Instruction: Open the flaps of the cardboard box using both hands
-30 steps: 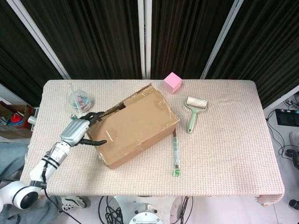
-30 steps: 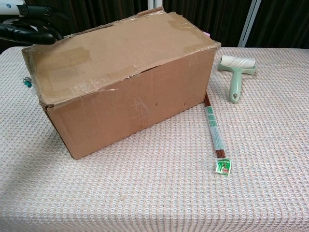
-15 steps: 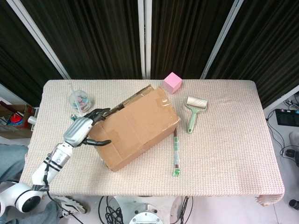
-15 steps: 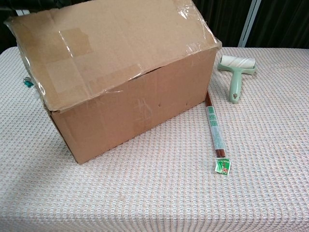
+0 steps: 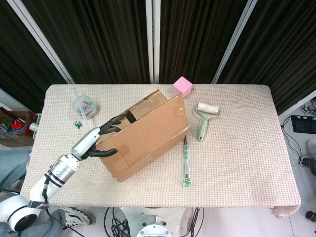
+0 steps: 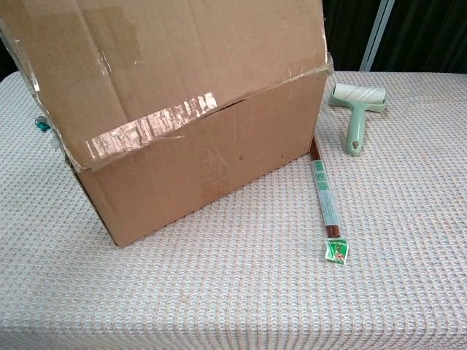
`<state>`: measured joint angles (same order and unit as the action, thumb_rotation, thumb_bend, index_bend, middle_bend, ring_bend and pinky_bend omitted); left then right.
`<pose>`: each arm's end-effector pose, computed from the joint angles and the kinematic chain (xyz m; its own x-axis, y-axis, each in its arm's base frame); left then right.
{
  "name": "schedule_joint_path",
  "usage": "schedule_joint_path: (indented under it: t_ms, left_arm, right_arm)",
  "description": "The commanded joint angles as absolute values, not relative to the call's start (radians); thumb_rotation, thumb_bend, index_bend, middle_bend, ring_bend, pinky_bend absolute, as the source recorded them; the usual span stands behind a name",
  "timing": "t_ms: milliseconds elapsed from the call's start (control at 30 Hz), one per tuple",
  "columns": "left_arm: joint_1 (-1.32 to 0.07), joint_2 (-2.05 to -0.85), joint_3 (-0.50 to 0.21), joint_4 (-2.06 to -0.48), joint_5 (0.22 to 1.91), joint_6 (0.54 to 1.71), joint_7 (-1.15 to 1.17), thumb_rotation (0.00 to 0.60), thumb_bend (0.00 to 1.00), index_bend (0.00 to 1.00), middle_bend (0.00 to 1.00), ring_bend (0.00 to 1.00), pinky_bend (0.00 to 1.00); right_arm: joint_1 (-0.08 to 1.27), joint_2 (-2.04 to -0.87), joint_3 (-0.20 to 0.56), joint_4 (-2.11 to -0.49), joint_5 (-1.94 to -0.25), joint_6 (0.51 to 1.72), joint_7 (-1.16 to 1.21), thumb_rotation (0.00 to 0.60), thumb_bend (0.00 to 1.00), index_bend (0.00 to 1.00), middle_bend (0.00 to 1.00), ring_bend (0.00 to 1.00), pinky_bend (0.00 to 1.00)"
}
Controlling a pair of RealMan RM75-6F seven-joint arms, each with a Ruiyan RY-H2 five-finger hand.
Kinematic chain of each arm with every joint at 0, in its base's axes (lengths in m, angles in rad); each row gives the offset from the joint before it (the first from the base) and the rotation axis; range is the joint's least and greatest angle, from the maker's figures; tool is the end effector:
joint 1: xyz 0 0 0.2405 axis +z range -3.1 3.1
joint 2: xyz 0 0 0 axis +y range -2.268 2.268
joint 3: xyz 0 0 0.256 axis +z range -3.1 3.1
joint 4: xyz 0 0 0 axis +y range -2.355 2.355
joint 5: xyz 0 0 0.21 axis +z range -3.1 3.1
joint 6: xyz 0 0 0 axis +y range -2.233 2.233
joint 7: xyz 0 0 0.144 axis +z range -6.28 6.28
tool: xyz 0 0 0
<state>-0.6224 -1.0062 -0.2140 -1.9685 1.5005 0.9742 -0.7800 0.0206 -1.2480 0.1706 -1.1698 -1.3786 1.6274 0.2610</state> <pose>-0.1067 0.2904 0.1186 -0.3088 0.5735 0.7588 0.8114 -0.2573 0.5248 -0.3851 -0.1768 0.2138 0.4411 0.2775 0.8535 -0.8968 0.1721 0.4076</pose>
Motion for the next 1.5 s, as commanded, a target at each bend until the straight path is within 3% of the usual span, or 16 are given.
schedule_joint_path:
  t_ms: [33,200,367,500,633,767,900,1067,1400,1500]
  left_arm:
    - [-0.637,-0.957,-0.2,-2.015,1.58,0.96,-0.942,0.179,0.01,0.06,0.36,0.12,0.22]
    - [-0.657,-0.934,-0.174,-2.034,1.663,0.977,-1.139,0.18,0.01,0.05,0.35,0.13,0.22]
    - [-0.715,-0.901,-0.097,-2.03,1.825,0.976,-1.492,0.189,0.01,0.04,0.35,0.16,0.24]
    - [-0.781,-0.883,-0.017,-1.948,1.984,1.032,-1.742,0.294,0.01,0.03,0.32,0.17,0.29]
    - [-0.806,-0.893,0.017,-1.894,1.996,1.058,-1.757,0.308,0.01,0.03,0.31,0.17,0.28]
    - [-0.802,-0.902,0.014,-1.884,1.922,1.059,-1.653,0.302,0.01,0.03,0.29,0.17,0.25]
    - [-0.773,-0.914,-0.025,-1.881,1.79,1.039,-1.385,0.3,0.04,0.03,0.24,0.17,0.25]
    - [-0.727,-0.993,-0.098,-1.858,1.602,1.06,-0.877,0.415,0.08,0.06,0.23,0.17,0.26]
    - [-0.778,-1.184,-0.168,-1.679,1.439,1.046,-0.219,0.431,0.05,0.06,0.24,0.16,0.26]
    - [-0.788,-1.251,-0.186,-1.621,1.425,1.081,-0.065,0.538,0.08,0.06,0.2,0.14,0.26]
  right_arm:
    - [0.019,-1.248,0.172,-1.168,-1.378,1.625,0.264,0.6,0.31,0.0,0.0,0.0,0.0]
    - [0.015,-1.25,0.175,-1.16,-1.379,1.621,0.276,0.6,0.31,0.0,0.0,0.0,0.0]
    - [0.016,-1.251,0.178,-1.156,-1.384,1.614,0.282,0.6,0.31,0.0,0.0,0.0,0.0]
    - [0.017,-1.249,0.178,-1.158,-1.387,1.608,0.281,0.6,0.31,0.0,0.0,0.0,0.0]
    - [0.016,-1.252,0.181,-1.156,-1.385,1.604,0.283,0.6,0.32,0.0,0.0,0.0,0.0]
    - [0.013,-1.252,0.182,-1.153,-1.384,1.602,0.286,0.6,0.32,0.0,0.0,0.0,0.0]
    - [0.012,-1.25,0.182,-1.155,-1.387,1.601,0.289,0.6,0.32,0.0,0.0,0.0,0.0]
    - [0.012,-1.247,0.184,-1.162,-1.392,1.603,0.286,0.6,0.31,0.0,0.0,0.0,0.0]
    - [0.008,-1.244,0.189,-1.17,-1.385,1.597,0.288,0.6,0.32,0.0,0.0,0.0,0.0]
    - [0.006,-1.244,0.191,-1.169,-1.379,1.593,0.291,0.6,0.32,0.0,0.0,0.0,0.0]
